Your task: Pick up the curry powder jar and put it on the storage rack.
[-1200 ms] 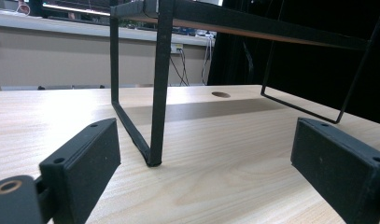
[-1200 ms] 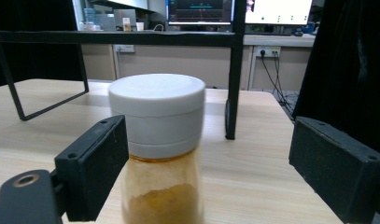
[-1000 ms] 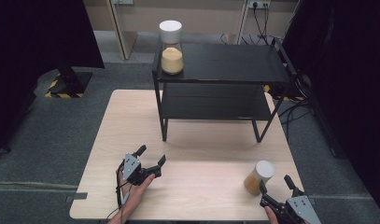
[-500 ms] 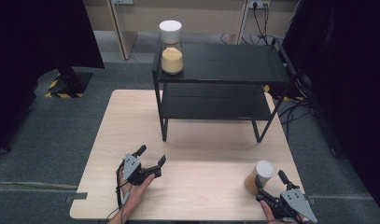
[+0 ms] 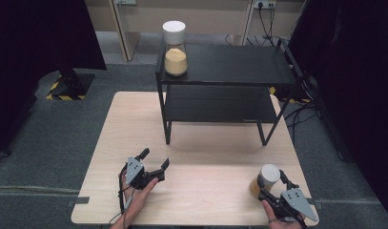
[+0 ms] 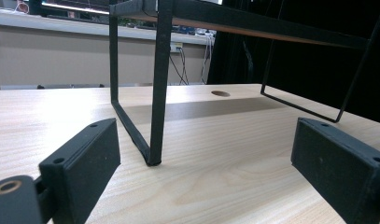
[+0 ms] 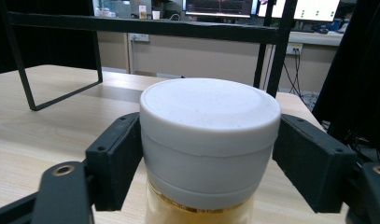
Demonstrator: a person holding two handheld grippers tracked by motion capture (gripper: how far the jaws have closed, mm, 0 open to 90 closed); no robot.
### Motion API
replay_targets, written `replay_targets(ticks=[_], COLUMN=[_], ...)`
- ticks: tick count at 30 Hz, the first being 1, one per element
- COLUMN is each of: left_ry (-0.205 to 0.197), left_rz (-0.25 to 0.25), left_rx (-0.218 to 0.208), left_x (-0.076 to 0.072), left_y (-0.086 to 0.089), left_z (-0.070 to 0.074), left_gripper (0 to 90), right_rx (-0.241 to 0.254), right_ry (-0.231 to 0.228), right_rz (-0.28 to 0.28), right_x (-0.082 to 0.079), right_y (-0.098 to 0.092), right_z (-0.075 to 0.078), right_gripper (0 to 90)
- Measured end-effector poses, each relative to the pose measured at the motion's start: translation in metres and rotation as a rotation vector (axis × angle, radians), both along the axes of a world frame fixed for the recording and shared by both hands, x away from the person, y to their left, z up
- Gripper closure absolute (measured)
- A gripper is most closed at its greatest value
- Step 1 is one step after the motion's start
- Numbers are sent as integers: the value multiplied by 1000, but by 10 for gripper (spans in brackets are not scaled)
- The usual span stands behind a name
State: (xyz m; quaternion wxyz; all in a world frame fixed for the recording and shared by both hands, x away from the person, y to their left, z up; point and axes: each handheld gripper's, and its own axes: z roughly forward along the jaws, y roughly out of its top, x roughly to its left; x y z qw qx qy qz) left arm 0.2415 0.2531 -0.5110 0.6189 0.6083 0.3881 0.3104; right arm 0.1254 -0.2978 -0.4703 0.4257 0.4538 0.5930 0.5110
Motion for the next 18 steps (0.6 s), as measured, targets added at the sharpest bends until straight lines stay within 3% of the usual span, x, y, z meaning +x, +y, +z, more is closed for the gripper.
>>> replay_targets(ticks=[8, 18], left_ry=[1, 3], left_rz=[-1, 0], left_rx=[0, -4], left_x=[0, 0], left_y=[0, 0], left_z=[0, 0], left_gripper=[74, 74], right_rx=[-3, 13], right_ry=[10, 7], right_rz=[10, 3], right_x=[5, 5], right_y=[0, 2], right_z=[1, -1], right_gripper=[329, 337])
